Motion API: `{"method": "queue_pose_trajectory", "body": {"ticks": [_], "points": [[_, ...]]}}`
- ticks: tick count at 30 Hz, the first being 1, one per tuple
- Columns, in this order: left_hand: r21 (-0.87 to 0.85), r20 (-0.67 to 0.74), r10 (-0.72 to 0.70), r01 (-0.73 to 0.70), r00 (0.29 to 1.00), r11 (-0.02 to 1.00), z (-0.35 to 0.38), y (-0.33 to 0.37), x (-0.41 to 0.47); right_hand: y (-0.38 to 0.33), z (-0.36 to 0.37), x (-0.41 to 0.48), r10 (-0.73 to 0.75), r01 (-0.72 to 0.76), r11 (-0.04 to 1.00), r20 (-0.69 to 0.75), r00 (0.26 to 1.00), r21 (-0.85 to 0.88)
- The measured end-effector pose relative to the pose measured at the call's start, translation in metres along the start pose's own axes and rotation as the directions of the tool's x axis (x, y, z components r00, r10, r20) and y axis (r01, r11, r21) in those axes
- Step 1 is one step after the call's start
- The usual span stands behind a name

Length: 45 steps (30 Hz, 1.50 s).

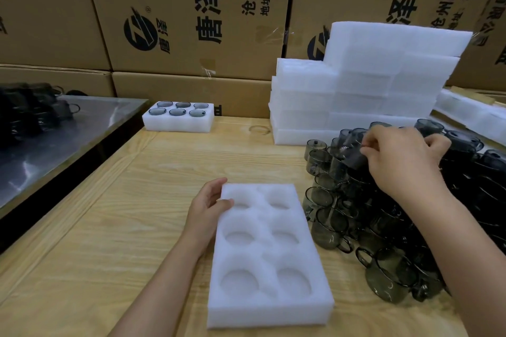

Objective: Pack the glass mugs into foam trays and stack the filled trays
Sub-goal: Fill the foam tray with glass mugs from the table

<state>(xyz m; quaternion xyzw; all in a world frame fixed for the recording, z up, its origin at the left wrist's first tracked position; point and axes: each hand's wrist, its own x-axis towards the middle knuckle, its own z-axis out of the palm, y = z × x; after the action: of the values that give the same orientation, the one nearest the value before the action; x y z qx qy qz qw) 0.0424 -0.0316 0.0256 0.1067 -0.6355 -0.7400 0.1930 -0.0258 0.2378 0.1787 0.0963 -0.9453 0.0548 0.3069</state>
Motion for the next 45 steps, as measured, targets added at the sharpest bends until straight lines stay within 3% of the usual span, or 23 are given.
{"method": "queue_pose_trajectory", "body": {"ticks": [3, 9, 15, 23, 28, 30, 33, 35, 39, 45], "points": [[0.02, -0.005, 0.012, -0.012, 1.0, 1.0, 0.001, 0.001, -0.001, -0.033, -0.008, -0.006, -0.062, 0.057, 0.976, 0.018, 0.998, 0.209], [0.025, -0.027, 0.018, -0.017, 0.999, 1.0, 0.0, -0.001, 0.001, -0.095, 0.028, -0.024, -0.202, -0.001, 0.851, 0.329, 0.922, 0.525], [0.017, -0.027, 0.018, -0.018, 0.999, 1.0, 0.001, 0.0, 0.001, -0.099, 0.068, -0.028, -0.129, -0.079, 0.746, 0.261, 0.957, 0.661], [0.03, -0.037, 0.006, -0.005, 0.999, 1.0, 0.002, 0.003, -0.001, -0.095, 0.078, -0.029, -0.102, 0.004, 0.742, 0.106, 0.989, 0.67], [0.058, -0.044, 0.006, -0.003, 0.999, 0.998, 0.002, 0.005, -0.002, -0.103, 0.082, -0.035, -0.213, 0.141, 0.811, 0.062, 0.975, 0.567], [0.065, -0.046, 0.004, -0.001, 0.999, 0.998, 0.003, 0.006, -0.004, -0.106, 0.084, -0.037, -0.245, 0.141, 0.79, 0.097, 0.965, 0.597], [0.065, -0.048, -0.002, 0.006, 0.999, 0.998, 0.003, 0.008, -0.005, -0.107, 0.087, -0.035, -0.233, -0.007, 0.698, 0.236, 0.943, 0.716], [0.069, -0.054, -0.005, 0.008, 0.999, 0.998, 0.004, 0.008, -0.005, -0.103, 0.089, -0.033, -0.23, -0.044, 0.694, 0.279, 0.932, 0.718], [0.102, -0.064, 0.002, 0.004, 0.998, 0.995, 0.005, 0.009, -0.006, -0.098, 0.099, -0.035, -0.282, 0.133, 0.815, 0.186, 0.941, 0.563], [0.124, -0.054, 0.01, -0.003, 0.998, 0.992, 0.004, 0.009, -0.005, -0.094, 0.102, -0.036, -0.473, 0.335, 0.774, 0.138, 0.87, 0.538]]}}
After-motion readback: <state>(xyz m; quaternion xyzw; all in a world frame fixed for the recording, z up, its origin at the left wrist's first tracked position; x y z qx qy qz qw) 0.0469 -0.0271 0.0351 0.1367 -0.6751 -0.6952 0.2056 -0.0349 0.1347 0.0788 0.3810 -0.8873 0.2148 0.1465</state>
